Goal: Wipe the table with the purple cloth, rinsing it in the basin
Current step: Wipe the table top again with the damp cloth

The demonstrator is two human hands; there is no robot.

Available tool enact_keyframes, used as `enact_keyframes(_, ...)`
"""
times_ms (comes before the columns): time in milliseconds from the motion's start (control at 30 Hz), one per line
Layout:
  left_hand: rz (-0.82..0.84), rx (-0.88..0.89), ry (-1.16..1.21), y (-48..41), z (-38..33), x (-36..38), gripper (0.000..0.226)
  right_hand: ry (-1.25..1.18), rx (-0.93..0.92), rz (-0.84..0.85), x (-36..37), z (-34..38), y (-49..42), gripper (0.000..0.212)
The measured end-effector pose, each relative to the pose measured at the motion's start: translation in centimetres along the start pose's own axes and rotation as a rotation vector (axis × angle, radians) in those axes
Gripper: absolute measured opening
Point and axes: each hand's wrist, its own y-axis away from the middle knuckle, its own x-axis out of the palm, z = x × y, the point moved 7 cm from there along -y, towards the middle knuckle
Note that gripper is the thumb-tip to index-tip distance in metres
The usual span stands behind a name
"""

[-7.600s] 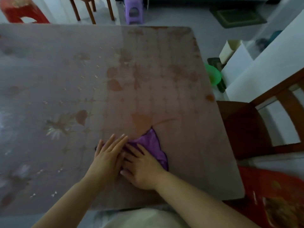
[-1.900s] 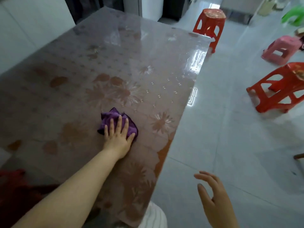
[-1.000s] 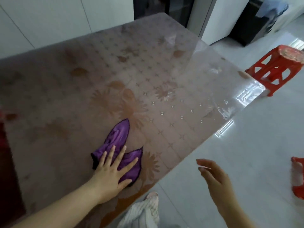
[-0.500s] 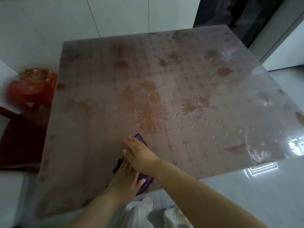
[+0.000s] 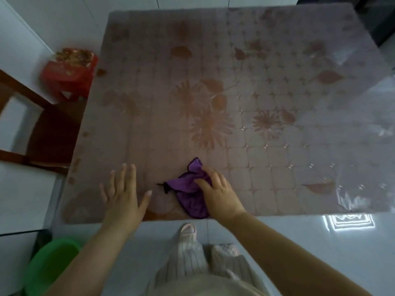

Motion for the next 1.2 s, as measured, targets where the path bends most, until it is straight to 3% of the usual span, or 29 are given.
enact_keyframes(67,0.021,0.036,0.011,-1.2,-1.2,0.2,0.077,0.037,0.046,-0.005,-2.5,-5.6,2.4,0.048)
enact_keyframes(167,0.062,0.108,0.02,-2.5,-2.9,0.5,0.07,-0.017,0.322,-0.149,-7.5,-13.1,4.1,0.049)
enact_keyframes(233,0.099,0.162,0.025,-3.0,-3.7,0.9,0.068,-0.09,0.567,-0.206,-8.4,-15.4,3.5,0.037)
enact_keyframes(300,0.125,0.217,0.016,-3.2,-4.4,1.2,0.068,-0.131,0.68,-0.218,-7.2,-14.6,1.0,0.033)
enact_keyframes(367,0.151,0.273,-0.004,-3.2,-4.7,1.7,0.066,-0.169,0.646,-0.204,-5.6,-11.0,-2.5,0.055)
enact_keyframes(433,0.152,0.311,-0.007,-3.2,-4.9,2.0,0.071,-0.215,0.483,-0.159,-3.8,-5.6,-5.4,0.07)
enact_keyframes(533,0.145,0.335,0.016,-3.7,-5.3,2.5,0.076,-0.134,0.184,0.06,-0.4,2.4,-5.9,0.06)
enact_keyframes(600,0.165,0.377,0.039,-3.5,-6.3,3.0,0.076,-0.093,0.114,0.113,0.6,3.4,-4.2,0.054)
enact_keyframes(700,0.189,0.47,0.062,-3.2,-9.0,3.7,0.082,-0.075,0.115,0.018,-0.1,-0.1,-0.3,0.046)
enact_keyframes(800,0.17,0.503,0.087,-3.3,-12.7,4.0,0.076,0.01,0.235,-0.088,-2.0,-6.6,4.3,0.045)
enact_keyframes(1000,0.138,0.484,0.12,-2.7,-20.6,5.1,0.068,0.107,0.453,0.016,-7.0,-21.7,12.6,0.062)
enact_keyframes(1200,0.12,0.402,0.117,-0.5,-28.1,7.8,0.065,0.084,0.475,0.129,-11.6,-32.5,17.8,0.076)
